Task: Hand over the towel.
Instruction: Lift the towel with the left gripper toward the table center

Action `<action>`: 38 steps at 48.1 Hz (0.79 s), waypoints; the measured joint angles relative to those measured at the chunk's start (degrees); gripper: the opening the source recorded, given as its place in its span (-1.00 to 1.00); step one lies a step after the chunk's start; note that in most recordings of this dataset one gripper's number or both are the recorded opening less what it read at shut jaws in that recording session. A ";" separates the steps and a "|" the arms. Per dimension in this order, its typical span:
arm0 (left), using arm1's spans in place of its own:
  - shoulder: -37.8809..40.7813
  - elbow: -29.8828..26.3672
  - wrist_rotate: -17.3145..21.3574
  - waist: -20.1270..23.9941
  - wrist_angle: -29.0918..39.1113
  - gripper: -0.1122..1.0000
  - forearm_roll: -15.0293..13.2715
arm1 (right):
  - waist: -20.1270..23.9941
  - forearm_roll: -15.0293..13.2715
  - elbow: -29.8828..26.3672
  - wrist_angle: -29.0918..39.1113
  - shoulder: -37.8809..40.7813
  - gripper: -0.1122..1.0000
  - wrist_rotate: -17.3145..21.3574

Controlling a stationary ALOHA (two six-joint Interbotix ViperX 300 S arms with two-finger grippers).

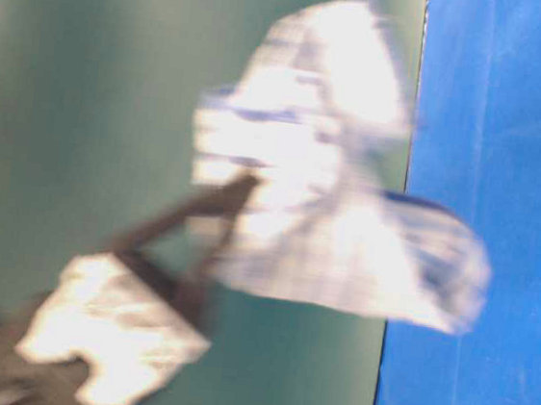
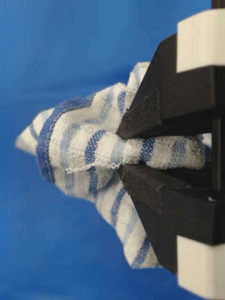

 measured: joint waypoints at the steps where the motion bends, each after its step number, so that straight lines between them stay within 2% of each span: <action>1: -0.88 0.00 0.00 0.00 -0.53 -0.61 0.00 | 0.00 0.00 0.00 0.09 0.00 -0.80 0.09; 8: -6.59 1.23 0.18 0.09 -6.33 -0.61 0.00 | 0.00 0.00 0.00 0.00 0.00 -0.80 0.09; 16: -9.67 4.22 0.18 0.09 -13.45 -0.61 0.00 | 0.09 0.00 -0.35 -0.09 0.09 -0.80 0.53; 28: -10.37 4.75 0.35 0.00 -14.41 -0.61 0.00 | 0.00 0.09 -0.97 -1.41 0.70 -0.80 0.79; 34: -10.37 4.75 0.35 0.00 -14.68 -0.61 0.00 | 0.00 0.09 -2.46 -3.87 3.87 -0.77 1.14; 36: -10.37 4.75 0.35 0.09 -14.68 -0.61 0.00 | 0.00 0.09 -3.16 -4.75 5.27 -0.65 1.32; 38: -10.37 4.75 0.35 0.00 -14.77 -0.61 0.00 | 0.09 0.09 -4.22 -5.80 7.21 -0.44 1.32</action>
